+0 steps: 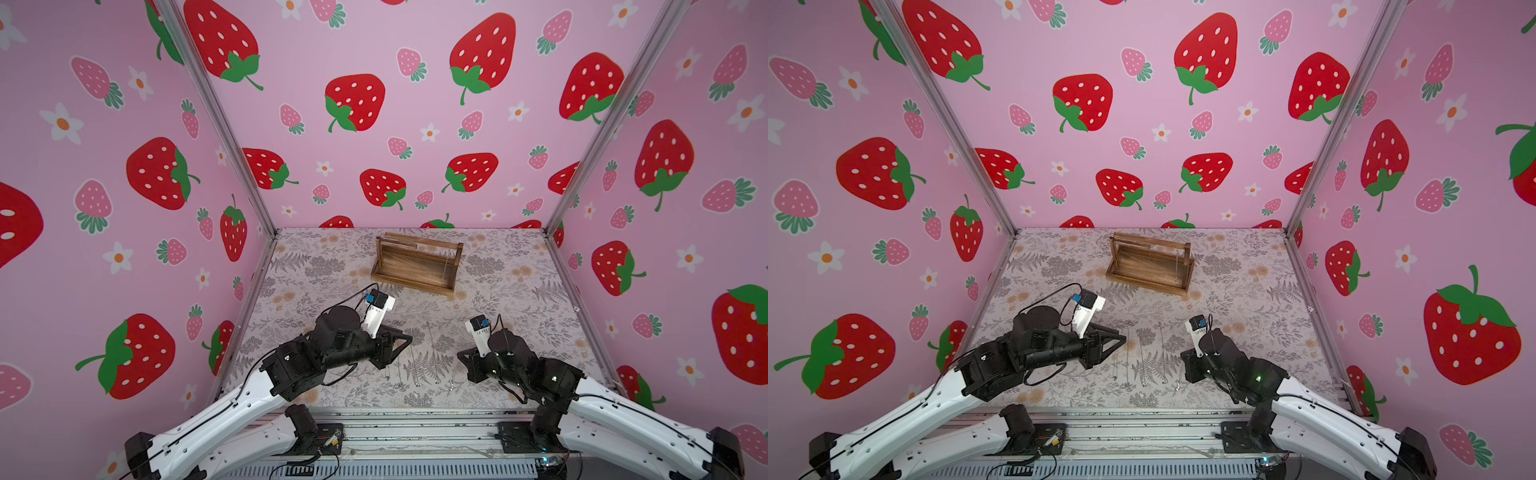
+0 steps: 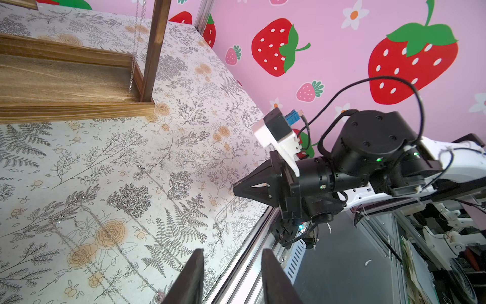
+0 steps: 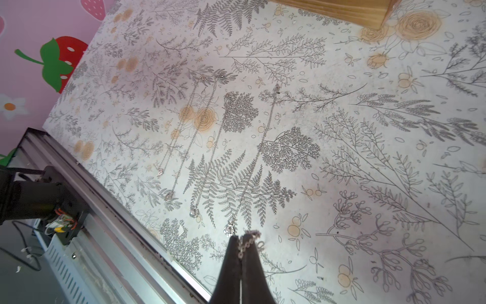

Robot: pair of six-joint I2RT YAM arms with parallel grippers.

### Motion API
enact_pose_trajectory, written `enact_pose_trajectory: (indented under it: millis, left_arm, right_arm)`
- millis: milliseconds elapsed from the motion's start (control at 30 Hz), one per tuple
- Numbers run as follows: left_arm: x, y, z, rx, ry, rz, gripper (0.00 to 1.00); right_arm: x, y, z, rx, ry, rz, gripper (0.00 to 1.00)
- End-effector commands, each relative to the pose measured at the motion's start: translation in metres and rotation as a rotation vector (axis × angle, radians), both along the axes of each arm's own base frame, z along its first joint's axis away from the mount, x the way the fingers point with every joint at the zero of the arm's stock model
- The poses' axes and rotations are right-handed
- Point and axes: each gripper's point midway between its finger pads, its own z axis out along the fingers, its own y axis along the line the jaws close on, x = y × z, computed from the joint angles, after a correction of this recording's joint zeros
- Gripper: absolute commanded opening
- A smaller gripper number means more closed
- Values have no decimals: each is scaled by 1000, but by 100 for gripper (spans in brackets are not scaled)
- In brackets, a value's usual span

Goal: Take the necklace off the jewelry display stand
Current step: Place the necklace at the center of the board.

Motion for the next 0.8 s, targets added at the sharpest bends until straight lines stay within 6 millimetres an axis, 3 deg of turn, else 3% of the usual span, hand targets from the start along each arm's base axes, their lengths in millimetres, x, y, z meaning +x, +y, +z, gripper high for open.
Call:
enact_pose_trajectory:
  millis: [0,467,767]
  left_arm:
    - [-1,-3,4,-18,-14,-11,38]
    - [2,-2,-1,3,-22,-3,37]
    - [2,0,-6,9,-19,2,38]
  right_arm:
    - [21,4,16,-9,-79,-46,0]
    - [64,17,-15,-70,-18,-113,0]
    - [80,26,-42,-85,39,-112,0]
